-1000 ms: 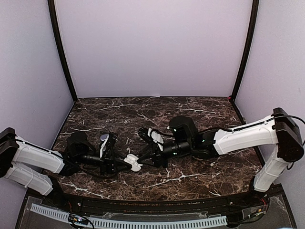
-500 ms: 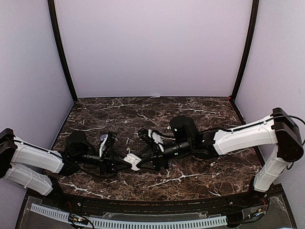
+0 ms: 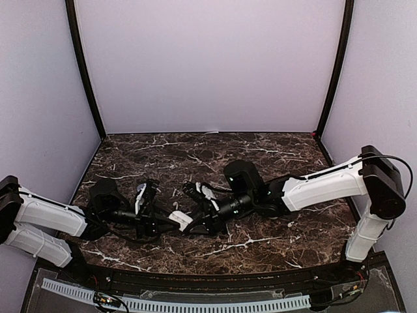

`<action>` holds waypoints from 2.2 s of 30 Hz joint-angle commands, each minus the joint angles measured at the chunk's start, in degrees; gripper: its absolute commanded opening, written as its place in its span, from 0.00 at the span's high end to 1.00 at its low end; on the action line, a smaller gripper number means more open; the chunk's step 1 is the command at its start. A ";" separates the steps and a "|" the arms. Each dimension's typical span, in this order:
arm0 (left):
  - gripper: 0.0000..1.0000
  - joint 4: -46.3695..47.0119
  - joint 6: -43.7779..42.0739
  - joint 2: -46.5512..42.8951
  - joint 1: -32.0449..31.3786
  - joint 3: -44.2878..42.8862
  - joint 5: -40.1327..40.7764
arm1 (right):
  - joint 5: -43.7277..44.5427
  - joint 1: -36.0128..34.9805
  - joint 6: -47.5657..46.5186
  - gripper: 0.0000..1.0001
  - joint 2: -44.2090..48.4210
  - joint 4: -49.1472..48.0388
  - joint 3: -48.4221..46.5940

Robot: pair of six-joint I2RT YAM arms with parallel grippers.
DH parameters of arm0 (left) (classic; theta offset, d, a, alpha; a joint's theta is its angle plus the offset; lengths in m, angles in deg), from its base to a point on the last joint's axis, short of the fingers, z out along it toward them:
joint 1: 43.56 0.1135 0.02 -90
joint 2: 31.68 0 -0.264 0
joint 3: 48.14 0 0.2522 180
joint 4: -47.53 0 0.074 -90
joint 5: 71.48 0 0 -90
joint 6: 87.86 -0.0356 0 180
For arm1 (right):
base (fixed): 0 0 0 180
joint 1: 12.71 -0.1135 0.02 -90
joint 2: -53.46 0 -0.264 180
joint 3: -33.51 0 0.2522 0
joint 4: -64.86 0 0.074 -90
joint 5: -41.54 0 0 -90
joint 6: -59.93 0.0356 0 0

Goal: Insert the wireless bluetooth earbuds into the charging case
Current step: Pass from the left arm to the right, then pass from the right arm to the left

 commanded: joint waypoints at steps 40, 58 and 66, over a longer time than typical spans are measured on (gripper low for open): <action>0.48 -7.05 -1.43 -3.39 -0.31 -0.85 2.59 | 1.91 0.16 0.65 0.94 2.34 -2.79 0.92; 0.55 -2.51 0.85 0.23 -0.31 -2.03 1.29 | 1.57 0.19 0.65 0.94 1.95 -3.14 0.74; 0.52 0.18 1.69 0.85 -0.31 -1.86 0.58 | 1.36 0.08 0.76 0.94 1.47 -3.23 0.57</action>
